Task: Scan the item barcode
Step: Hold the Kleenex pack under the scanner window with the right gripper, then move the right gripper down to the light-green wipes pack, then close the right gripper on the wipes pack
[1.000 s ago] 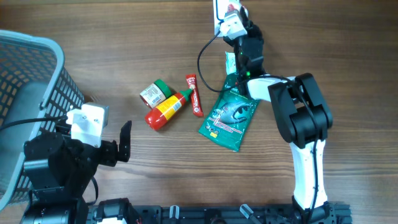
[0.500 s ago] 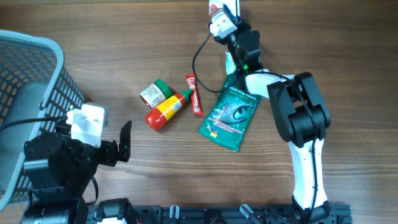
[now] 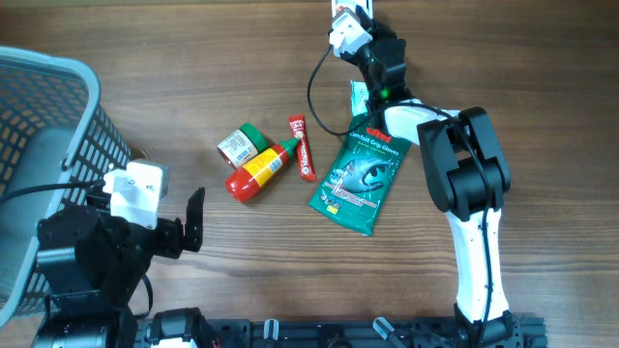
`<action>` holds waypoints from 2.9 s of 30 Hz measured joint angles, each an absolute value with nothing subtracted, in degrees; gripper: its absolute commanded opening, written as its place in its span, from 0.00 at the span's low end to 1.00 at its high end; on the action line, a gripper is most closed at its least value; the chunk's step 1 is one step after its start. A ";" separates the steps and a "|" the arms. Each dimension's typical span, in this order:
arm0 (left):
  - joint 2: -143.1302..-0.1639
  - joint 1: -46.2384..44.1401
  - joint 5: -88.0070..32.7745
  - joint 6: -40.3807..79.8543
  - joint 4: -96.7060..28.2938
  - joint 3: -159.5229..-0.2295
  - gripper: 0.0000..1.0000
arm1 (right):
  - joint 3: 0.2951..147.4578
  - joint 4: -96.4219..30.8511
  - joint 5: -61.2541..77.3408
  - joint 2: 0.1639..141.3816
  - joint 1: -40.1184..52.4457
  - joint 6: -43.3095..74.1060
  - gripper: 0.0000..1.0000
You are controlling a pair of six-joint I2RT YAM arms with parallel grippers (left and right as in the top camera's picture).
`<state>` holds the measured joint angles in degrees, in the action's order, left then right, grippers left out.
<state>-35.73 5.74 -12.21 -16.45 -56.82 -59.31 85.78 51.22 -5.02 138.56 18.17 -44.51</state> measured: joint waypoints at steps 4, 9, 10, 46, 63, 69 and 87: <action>-35.73 5.74 -12.21 -16.45 -56.80 -59.31 1.00 | 85.78 51.53 -5.17 138.56 18.22 -44.51 0.04; -35.73 5.74 -12.21 -16.45 -56.82 -59.31 1.00 | 85.86 54.46 -4.43 138.61 18.22 -44.69 0.04; -35.73 5.74 -12.21 -16.45 -56.82 -59.31 1.00 | 85.86 54.43 -4.23 138.61 18.20 -44.69 0.04; -35.73 5.74 -12.23 -16.45 -56.80 -59.31 1.00 | 85.73 -33.82 9.80 93.23 -10.57 9.52 0.04; -35.73 5.74 -12.21 -16.45 -56.80 -59.31 1.00 | 67.18 -36.01 6.42 97.47 -37.82 27.42 0.98; -35.73 5.74 -12.21 -16.45 -56.80 -59.31 1.00 | 68.31 -36.64 7.79 97.10 -37.56 26.28 1.00; -35.75 5.74 -12.21 -16.45 -56.80 -59.31 1.00 | 89.19 -23.38 17.87 119.09 7.31 14.70 1.00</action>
<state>-35.75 5.74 -12.21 -16.45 -56.80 -59.31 89.19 -23.38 17.87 119.09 7.31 14.70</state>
